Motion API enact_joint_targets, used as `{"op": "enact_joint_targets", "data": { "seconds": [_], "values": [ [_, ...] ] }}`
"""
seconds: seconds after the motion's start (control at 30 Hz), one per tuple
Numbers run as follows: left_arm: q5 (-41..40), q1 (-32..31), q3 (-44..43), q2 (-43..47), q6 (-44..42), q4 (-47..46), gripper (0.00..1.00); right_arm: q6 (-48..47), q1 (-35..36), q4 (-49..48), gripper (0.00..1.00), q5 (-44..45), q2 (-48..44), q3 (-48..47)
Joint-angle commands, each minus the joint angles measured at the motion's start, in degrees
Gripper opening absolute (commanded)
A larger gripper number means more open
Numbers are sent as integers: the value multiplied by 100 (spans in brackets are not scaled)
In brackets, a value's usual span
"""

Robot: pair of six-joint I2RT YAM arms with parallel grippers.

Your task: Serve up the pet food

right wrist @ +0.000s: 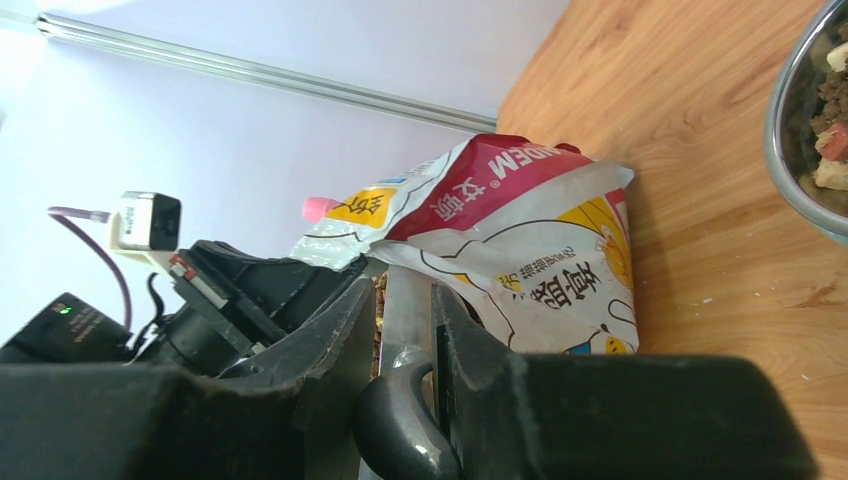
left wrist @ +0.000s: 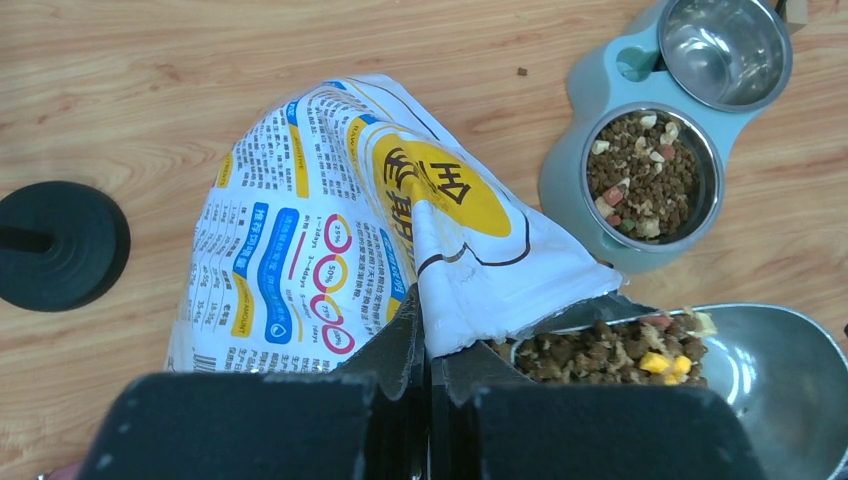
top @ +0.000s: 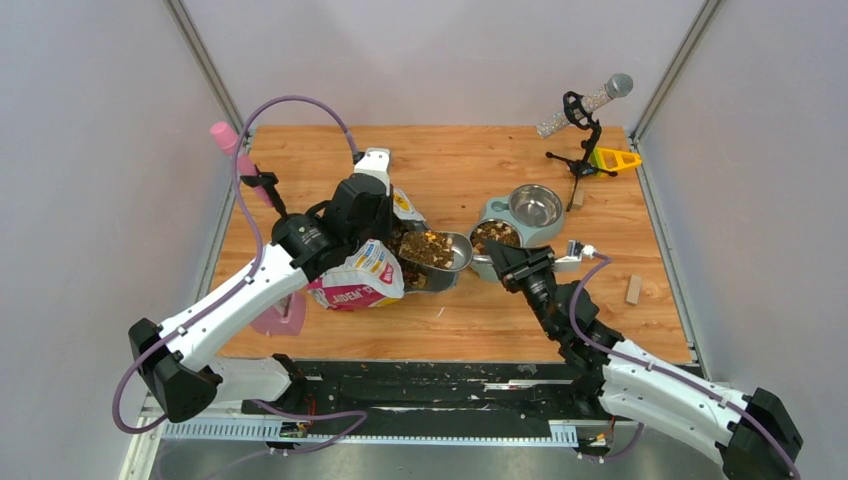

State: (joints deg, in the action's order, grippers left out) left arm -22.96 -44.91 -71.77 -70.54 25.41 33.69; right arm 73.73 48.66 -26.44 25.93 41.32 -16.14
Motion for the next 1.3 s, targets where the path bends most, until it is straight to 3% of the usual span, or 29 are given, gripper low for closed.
{"op": "enact_joint_targets", "data": {
  "seconds": [0.0,0.8,1.27],
  "values": [
    [-80,-9,-194,478,101,-935,0,377,-30,-556,0,147,-382,116],
    [-272,-10,-220,283,122,-1007,0,345,-32,18,0,217,-1360,124],
    [-286,-9,-220,302,102,-983,0,392,-41,702,0,1131,-1786,28]
  ]
}}
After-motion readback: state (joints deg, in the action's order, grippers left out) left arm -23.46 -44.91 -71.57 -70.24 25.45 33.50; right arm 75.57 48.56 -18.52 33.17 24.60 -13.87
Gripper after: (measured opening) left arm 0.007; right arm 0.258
